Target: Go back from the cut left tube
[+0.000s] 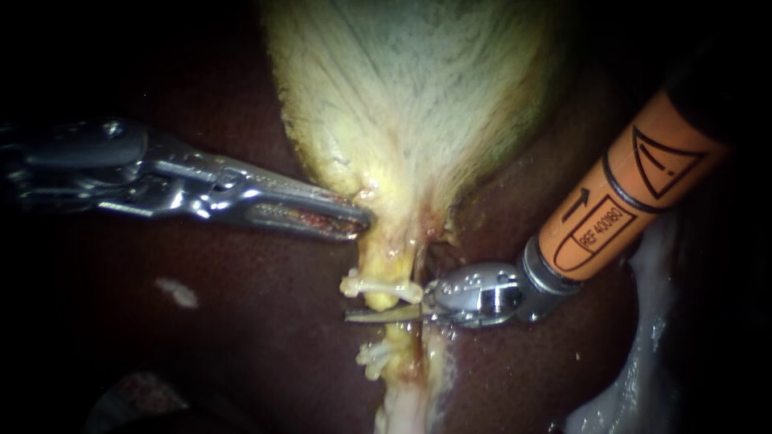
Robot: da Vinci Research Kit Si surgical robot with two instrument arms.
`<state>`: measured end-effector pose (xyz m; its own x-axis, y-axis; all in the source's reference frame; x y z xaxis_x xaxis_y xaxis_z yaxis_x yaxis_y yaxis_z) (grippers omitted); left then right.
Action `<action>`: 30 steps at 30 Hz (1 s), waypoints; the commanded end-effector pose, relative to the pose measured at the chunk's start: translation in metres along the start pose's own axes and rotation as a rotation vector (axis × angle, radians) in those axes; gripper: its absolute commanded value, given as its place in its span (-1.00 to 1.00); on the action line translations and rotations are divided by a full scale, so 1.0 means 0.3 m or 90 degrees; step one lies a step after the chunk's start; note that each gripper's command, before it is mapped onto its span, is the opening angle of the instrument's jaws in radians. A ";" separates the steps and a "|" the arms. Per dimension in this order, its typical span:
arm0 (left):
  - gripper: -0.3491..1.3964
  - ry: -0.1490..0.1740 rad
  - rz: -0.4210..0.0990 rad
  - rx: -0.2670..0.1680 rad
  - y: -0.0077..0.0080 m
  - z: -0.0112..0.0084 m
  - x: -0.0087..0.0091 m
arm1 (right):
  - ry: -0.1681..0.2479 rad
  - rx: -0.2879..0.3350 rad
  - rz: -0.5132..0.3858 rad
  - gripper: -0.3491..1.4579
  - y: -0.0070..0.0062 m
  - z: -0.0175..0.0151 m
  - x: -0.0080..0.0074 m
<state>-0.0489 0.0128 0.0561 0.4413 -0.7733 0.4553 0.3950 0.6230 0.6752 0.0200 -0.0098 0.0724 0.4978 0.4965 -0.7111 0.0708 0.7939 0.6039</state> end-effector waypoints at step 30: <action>-1.00 0.000 0.000 0.000 -0.0001 -0.0003 0.0001 | 0.015 0.002 -0.001 -0.15 0.0008 -0.001 -0.0005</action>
<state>-0.0488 0.0128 0.0561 0.4414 -0.7731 0.4554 0.3942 0.6230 0.6756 0.0197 -0.0097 0.0726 0.4776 0.5034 -0.7201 0.0757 0.7929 0.6046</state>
